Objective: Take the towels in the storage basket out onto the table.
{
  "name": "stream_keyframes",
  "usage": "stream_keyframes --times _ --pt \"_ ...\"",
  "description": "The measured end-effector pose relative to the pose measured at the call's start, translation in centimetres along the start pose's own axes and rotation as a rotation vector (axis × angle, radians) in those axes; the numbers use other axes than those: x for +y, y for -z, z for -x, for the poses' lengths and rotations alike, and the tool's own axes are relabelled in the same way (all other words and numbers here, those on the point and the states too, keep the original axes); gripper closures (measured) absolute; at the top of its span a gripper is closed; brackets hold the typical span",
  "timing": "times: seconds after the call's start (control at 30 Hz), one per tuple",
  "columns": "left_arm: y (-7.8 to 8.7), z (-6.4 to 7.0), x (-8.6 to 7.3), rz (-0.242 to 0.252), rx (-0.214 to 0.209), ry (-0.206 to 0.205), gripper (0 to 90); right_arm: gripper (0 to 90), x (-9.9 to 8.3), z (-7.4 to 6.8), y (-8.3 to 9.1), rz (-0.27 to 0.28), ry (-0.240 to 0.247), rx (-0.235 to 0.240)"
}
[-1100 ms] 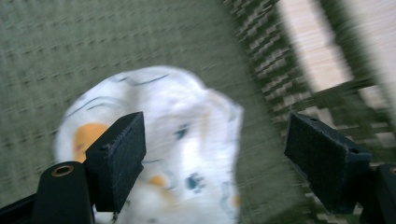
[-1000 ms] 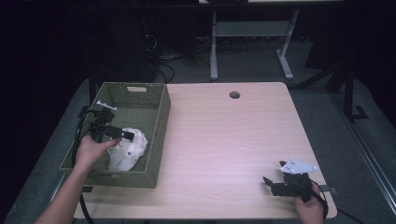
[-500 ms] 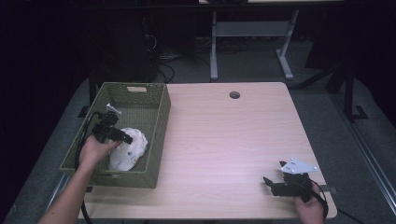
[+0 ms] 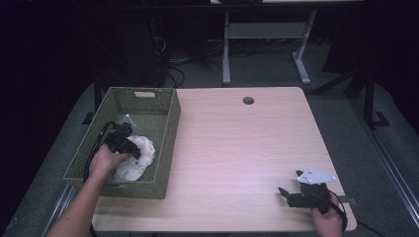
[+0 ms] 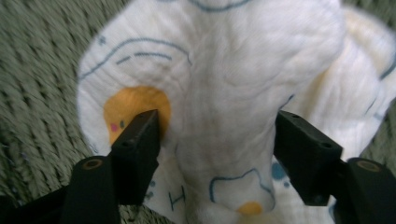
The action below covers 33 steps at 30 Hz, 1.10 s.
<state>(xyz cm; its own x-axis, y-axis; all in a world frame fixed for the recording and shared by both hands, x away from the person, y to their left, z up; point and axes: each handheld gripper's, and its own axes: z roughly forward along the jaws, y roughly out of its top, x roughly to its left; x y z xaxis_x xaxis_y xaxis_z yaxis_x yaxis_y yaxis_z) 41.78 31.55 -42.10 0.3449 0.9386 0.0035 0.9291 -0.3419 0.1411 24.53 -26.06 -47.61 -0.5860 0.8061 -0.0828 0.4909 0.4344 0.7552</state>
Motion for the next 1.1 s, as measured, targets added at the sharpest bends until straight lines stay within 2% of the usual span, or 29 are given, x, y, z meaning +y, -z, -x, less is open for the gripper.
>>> stream_keyframes --times 0.07,0.13,0.17,0.27,0.33,0.4,0.47,0.63,0.7,0.87,0.97,1.1 --pt "-0.4 0.0 0.0 -0.031 -0.012 -0.004 33.6 13.7 0.0 0.0 0.0 0.002 0.001 0.000" --pt "-0.4 0.2 0.0 -0.032 -0.005 -0.010 35.0 13.7 0.0 0.0 0.0 0.003 0.000 0.000" --pt "-0.4 0.2 0.0 -0.032 -0.003 -0.019 40.1 13.7 0.0 0.0 0.0 0.003 0.000 0.000" --pt "-0.4 0.4 0.0 -0.028 -0.007 -0.040 44.7 13.7 0.0 0.0 0.0 0.001 0.003 0.000" --pt "-0.4 0.4 -0.1 -0.025 -0.011 -0.029 47.9 13.7 0.0 -0.1 -0.1 -0.001 0.005 0.001" --pt "-0.3 0.2 -0.1 -0.027 -0.016 -0.035 49.2 13.7 0.0 -0.1 -0.1 -0.001 0.004 0.001" --pt "-0.2 0.1 -0.1 -0.025 -0.017 -0.030 54.7 13.7 0.0 -0.1 -0.1 -0.001 0.004 0.001" --pt "-0.2 -0.2 -0.1 -0.022 -0.030 -0.042 59.4 13.7 0.0 -0.1 -0.2 -0.005 0.001 -0.001" --pt "-0.2 -0.3 -0.1 -0.022 -0.043 -0.033 63.3 13.7 0.0 -0.1 -0.2 -0.005 0.002 -0.001" --pt "-0.1 -0.7 -0.1 -0.021 -0.066 -0.004 64.4 13.7 0.0 -0.2 -0.2 -0.004 0.004 0.002" --pt "-0.1 -1.1 -0.2 -0.017 -0.089 0.014 69.1 13.7 0.0 -0.1 -0.2 -0.005 0.002 0.001" --pt "0.1 -1.5 -0.3 -0.007 -0.119 0.020 73.5 13.7 -0.1 -0.1 -0.3 -0.011 -0.003 -0.001"
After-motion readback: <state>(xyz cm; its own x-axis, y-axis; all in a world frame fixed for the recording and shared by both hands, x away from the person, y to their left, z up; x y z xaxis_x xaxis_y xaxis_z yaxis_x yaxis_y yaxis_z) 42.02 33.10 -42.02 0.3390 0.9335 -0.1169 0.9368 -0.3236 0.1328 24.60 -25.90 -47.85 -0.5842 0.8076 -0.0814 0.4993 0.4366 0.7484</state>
